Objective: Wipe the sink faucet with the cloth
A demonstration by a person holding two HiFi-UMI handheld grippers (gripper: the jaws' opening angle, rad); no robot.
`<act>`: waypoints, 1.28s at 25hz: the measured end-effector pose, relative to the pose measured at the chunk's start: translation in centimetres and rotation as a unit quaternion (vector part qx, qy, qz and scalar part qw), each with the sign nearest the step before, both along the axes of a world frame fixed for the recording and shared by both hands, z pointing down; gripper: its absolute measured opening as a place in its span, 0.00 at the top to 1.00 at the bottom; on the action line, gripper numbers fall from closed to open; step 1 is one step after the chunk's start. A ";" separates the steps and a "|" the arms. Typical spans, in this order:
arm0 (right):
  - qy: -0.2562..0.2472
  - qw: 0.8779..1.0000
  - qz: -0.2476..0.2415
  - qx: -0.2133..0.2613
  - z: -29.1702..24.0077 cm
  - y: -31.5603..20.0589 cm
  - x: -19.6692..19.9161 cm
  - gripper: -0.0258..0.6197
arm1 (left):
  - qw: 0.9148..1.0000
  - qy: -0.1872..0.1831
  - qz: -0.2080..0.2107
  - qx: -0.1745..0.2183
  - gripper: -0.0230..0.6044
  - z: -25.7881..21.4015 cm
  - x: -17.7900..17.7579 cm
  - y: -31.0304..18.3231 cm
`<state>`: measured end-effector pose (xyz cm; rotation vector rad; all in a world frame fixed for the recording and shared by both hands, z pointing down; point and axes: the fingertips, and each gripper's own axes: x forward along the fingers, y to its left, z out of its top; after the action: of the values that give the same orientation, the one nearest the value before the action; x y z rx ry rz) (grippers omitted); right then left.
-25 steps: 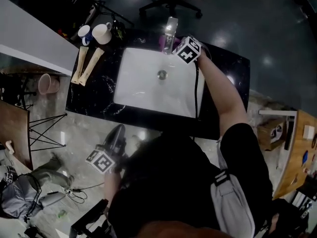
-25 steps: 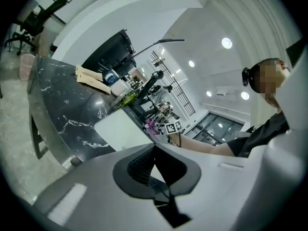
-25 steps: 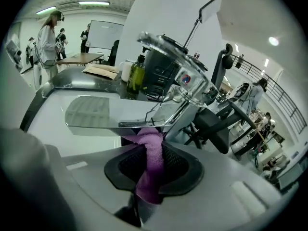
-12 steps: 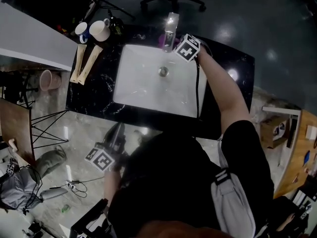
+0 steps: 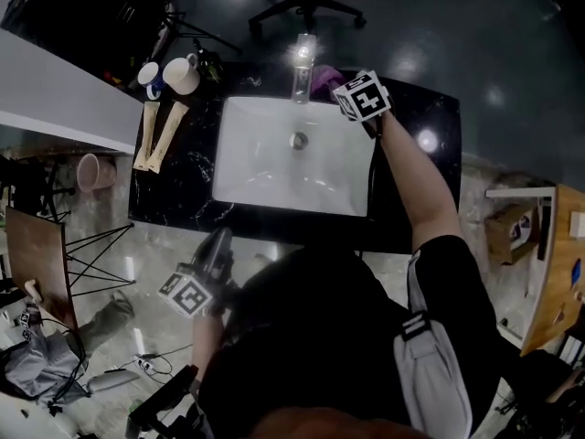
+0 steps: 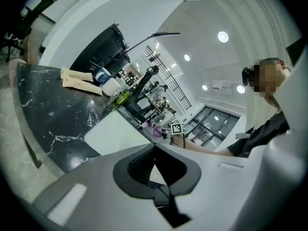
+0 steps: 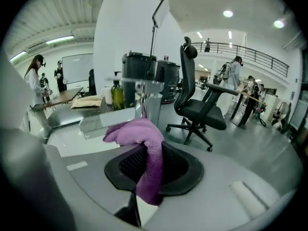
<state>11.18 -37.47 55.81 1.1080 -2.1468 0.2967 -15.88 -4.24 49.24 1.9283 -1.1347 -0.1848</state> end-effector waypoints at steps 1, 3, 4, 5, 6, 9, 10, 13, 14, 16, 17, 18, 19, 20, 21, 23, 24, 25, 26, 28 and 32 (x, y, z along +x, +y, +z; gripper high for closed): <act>-0.001 1.000 0.004 0.018 -1.6 0.0 0.5 0.82 | 1.000 0.003 0.004 0.001 0.96 0.0 0.0 -0.1; 0.023 0.998 -0.008 0.064 -5.1 0.0 0.9 0.82 | 1.000 0.009 0.015 0.006 0.96 -0.1 0.3 -0.5; 0.044 0.995 -0.019 0.087 -6.8 -0.2 0.8 0.82 | 1.000 0.012 0.020 0.009 0.96 -0.2 0.5 -0.7; 0.067 0.991 -0.031 0.109 -8.2 -0.4 0.7 0.82 | 1.000 0.013 0.025 0.012 0.96 -0.3 0.7 -0.8; 0.092 0.987 -0.042 0.128 -9.5 -0.8 0.6 0.82 | 0.999 0.014 0.027 0.015 0.96 -0.5 0.8 -0.9; 0.115 0.980 -0.043 0.153 -12.2 -1.9 0.2 0.82 | 0.999 0.019 0.028 0.018 0.96 -0.8 0.8 -0.9; 0.099 0.983 -0.029 0.150 -12.8 -2.3 0.3 0.82 | 0.999 0.021 0.027 0.020 0.96 -0.9 0.7 -0.8; 0.035 0.992 0.010 0.122 -12.6 -3.5 0.2 0.82 | 0.999 0.024 0.020 0.021 0.96 -1.0 0.3 -0.6; 0.025 0.994 0.012 0.110 -11.8 -3.7 0.1 0.82 | 0.999 0.023 0.017 0.020 0.96 -1.0 0.2 -0.5; 0.010 0.996 0.009 0.083 -9.9 -3.7 -0.4 0.82 | 1.000 0.022 0.010 0.018 0.96 -0.9 -0.1 -0.3; -0.001 0.997 0.008 0.071 -9.0 -3.5 -0.6 0.82 | 1.000 0.022 0.007 0.016 0.96 -0.8 -0.3 -0.2; -0.013 0.998 0.008 0.060 -8.2 -3.4 -0.8 0.82 | 1.000 0.022 0.004 0.014 0.96 -0.7 -0.4 0.0; -0.023 0.998 0.008 0.052 -7.4 -3.3 -0.9 0.82 | 1.000 0.022 0.001 0.012 0.96 -0.6 -0.5 0.1; -0.031 0.999 0.007 0.044 -6.7 -3.3 -1.0 0.82 | 1.000 0.022 -0.002 0.010 0.96 -0.4 -0.6 0.2; -0.035 0.999 0.006 0.038 -6.1 -3.3 -1.2 0.83 | 1.000 0.022 -0.004 0.007 0.96 -0.2 -0.6 0.3; -0.036 0.999 0.001 0.025 -4.6 -3.5 -1.6 0.83 | 1.000 0.019 -0.008 0.001 0.96 0.2 -0.6 0.4; -0.033 0.999 -0.002 0.018 -3.8 -3.7 -1.7 0.83 | 1.000 0.018 -0.010 -0.002 0.96 0.4 -0.6 0.5; -0.029 1.000 -0.004 0.010 -2.9 -3.8 -1.7 0.83 | 1.000 0.017 -0.012 -0.006 0.96 0.7 -0.6 0.5; -0.023 1.000 -0.005 0.001 -2.0 -3.8 -1.7 0.83 | 1.000 0.016 -0.015 -0.010 0.96 0.9 -0.6 0.6; -0.013 1.000 -0.008 -0.019 0.1 -3.8 -1.7 0.83 | 0.999 0.017 -0.023 -0.017 0.96 1.2 -0.7 0.9; 0.017 0.998 -0.009 -0.063 4.4 -3.8 -1.6 0.83 | 0.999 0.016 -0.039 -0.029 0.96 1.8 -0.8 1.5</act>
<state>9.56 -41.23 60.19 1.0143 -2.0761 0.3972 -16.70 -2.79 51.05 1.8261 -1.1823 -0.2214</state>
